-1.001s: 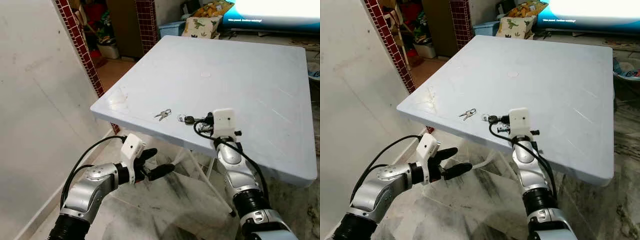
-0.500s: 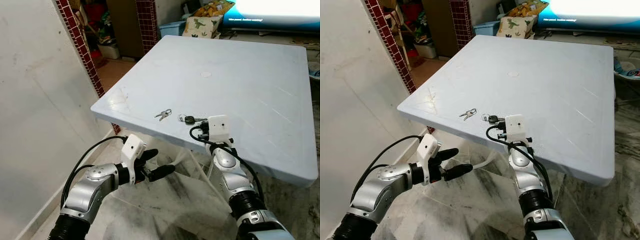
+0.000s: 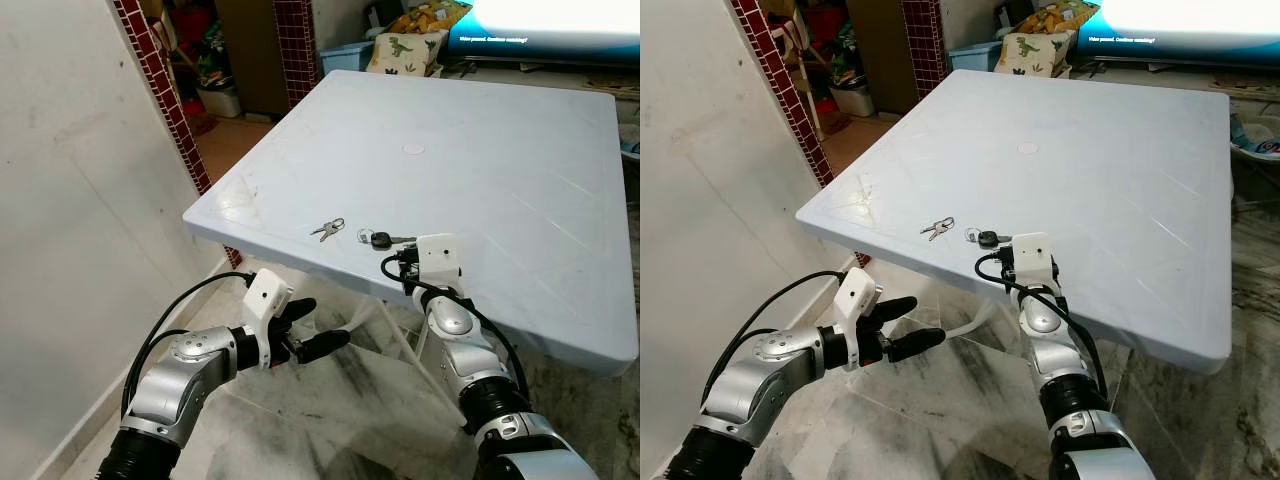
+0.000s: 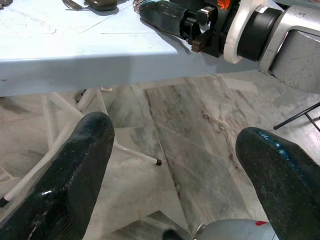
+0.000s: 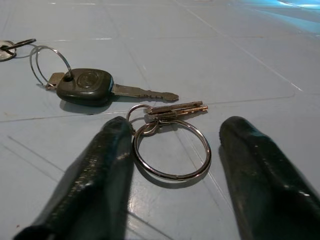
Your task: Hang keys on a hook
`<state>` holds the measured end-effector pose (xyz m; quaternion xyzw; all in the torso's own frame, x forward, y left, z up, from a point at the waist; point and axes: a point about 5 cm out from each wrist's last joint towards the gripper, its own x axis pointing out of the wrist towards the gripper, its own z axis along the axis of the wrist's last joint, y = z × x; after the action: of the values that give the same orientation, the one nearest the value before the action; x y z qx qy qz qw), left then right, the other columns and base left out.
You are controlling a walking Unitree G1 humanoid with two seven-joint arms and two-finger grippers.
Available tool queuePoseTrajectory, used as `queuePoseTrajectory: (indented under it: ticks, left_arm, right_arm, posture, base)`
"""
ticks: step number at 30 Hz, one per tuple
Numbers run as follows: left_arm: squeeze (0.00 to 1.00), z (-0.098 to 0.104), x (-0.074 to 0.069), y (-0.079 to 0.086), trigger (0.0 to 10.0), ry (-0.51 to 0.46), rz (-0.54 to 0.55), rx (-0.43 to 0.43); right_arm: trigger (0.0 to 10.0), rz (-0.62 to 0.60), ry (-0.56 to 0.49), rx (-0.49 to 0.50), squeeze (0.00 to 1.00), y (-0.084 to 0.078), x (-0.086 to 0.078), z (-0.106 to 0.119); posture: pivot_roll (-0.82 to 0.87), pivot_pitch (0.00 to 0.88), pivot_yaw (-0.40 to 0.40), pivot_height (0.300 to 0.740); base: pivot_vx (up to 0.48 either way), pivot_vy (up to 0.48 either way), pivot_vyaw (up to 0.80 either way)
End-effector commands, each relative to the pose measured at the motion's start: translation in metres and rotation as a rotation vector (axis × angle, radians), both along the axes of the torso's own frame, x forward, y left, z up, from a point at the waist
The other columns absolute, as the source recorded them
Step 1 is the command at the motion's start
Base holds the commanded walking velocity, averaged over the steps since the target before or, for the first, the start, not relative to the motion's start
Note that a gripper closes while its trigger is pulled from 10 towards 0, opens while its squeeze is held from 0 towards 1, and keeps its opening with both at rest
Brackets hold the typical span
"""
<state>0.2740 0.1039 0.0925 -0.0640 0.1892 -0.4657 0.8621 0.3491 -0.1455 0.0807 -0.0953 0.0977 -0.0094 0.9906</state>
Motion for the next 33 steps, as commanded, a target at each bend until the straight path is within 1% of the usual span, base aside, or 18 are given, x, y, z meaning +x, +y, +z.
queuePoseTrajectory:
  ticks: [1,2,3,4,5,6,16,33]
  left_arm:
    - [0.0,0.002,0.001,0.004,10.0,-0.006,0.008,0.014]
    - [0.0,0.002,0.001,0.004,10.0,-0.006,0.009,0.013]
    - [0.0,0.001,0.001,0.004,10.0,-0.006,0.009,0.013]
    - [0.0,0.001,0.0,0.004,10.0,-0.005,0.01,0.012]
    - [0.0,0.001,0.0,0.003,10.0,-0.005,0.01,0.012]
    - [0.0,0.001,0.0,0.003,10.0,-0.005,0.011,0.012]
    - [0.0,0.0,-0.001,0.002,10.0,-0.002,0.015,0.007]
    - [0.0,0.0,0.0,0.002,10.0,-0.001,0.02,0.002]
  right_arm:
    - [10.0,0.004,0.014,0.023,0.47,0.002,0.002,0.0]
    - [10.0,0.002,0.018,0.026,0.0,0.002,0.002,-0.001]
    - [10.0,0.002,0.023,0.033,0.0,0.001,0.002,-0.002]
    - [2.8,-0.001,0.035,0.055,0.0,0.001,0.001,-0.004]
    - [2.8,-0.001,0.037,0.062,0.0,0.001,0.001,-0.004]
    - [0.0,-0.001,0.041,0.067,0.0,0.0,0.001,-0.005]
    - [0.0,-0.028,0.074,0.078,0.0,-0.01,-0.002,-0.011]
    - [0.0,-0.055,0.1,0.067,0.0,-0.016,-0.005,-0.016]
  posture:
    - [-0.05,0.0,0.147,0.74]
    - [-0.05,0.0,0.146,0.74]
    - [-0.05,0.0,0.145,0.74]
    - [-0.05,0.0,0.144,0.74]
    - [-0.05,0.0,0.143,0.74]
    - [-0.05,0.0,0.142,0.74]
    - [-0.05,0.0,0.133,0.74]
    - [-0.05,0.0,0.132,0.74]
  base:
    - [0.0,0.0,0.0]
    - [0.0,0.0,0.0]
    - [0.0,0.0,0.0]
    - [0.0,0.0,0.0]
    - [0.0,0.0,0.0]
    - [0.0,0.0,0.0]
    - [0.0,0.0,0.0]
    - [0.0,0.0,0.0]
